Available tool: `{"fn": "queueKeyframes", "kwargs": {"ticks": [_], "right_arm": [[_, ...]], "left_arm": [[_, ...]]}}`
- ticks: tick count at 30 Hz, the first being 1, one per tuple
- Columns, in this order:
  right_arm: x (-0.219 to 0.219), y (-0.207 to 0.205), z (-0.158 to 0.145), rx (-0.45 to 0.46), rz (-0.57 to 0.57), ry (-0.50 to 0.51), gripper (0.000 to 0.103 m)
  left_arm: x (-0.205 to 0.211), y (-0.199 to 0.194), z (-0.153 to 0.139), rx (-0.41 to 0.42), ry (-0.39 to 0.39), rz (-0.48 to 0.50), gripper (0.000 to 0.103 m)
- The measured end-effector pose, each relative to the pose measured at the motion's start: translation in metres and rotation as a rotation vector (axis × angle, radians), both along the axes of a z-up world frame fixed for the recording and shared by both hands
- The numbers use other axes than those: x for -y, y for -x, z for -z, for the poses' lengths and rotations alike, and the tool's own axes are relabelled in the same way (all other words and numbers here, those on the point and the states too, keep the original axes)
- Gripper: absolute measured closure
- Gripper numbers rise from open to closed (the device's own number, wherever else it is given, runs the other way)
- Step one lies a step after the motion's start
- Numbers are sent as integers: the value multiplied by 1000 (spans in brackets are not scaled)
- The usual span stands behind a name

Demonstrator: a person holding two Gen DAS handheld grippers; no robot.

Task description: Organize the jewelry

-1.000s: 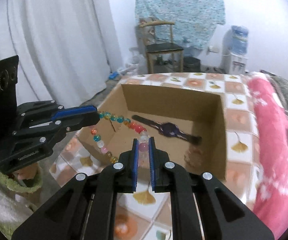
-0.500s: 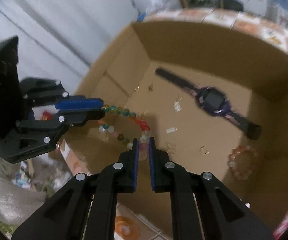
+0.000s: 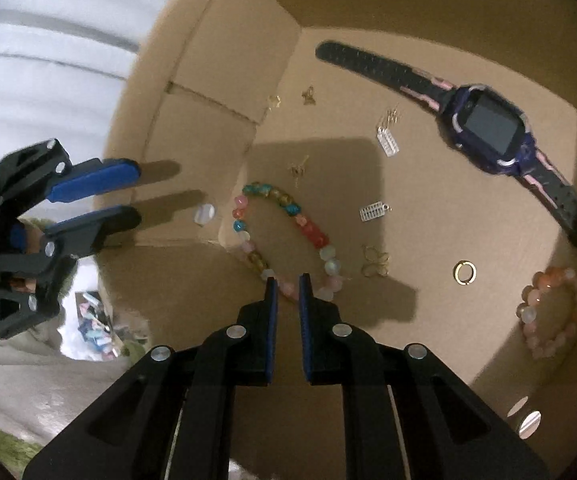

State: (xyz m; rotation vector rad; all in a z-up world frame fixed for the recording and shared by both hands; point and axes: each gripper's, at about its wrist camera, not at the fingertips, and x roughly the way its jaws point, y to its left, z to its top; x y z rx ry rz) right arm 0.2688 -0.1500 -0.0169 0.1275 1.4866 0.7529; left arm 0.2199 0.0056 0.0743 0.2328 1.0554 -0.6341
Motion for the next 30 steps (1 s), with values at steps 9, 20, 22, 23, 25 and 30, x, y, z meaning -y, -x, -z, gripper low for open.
{"fn": "queueKeyframes", "kwargs": {"ticks": [9, 20, 22, 23, 25, 30], "right_arm": [[66, 80, -112, 561, 308, -98, 43], [100, 179, -124, 835, 657, 97, 11], [101, 182, -125, 871, 686, 145, 9], [101, 183, -127, 883, 695, 159, 9], [104, 188, -132, 919, 735, 188, 7], [106, 190, -136, 939, 803, 232, 7]], "left_arm": [[-40, 41, -52, 243, 212, -205, 40], [-18, 94, -60, 408, 225, -426, 8], [-13, 96, -60, 416, 196, -465, 8], [-11, 98, -60, 425, 178, -482, 8], [-6, 99, -62, 462, 130, -523, 8], [11, 100, -62, 534, -19, -640, 8]]}}
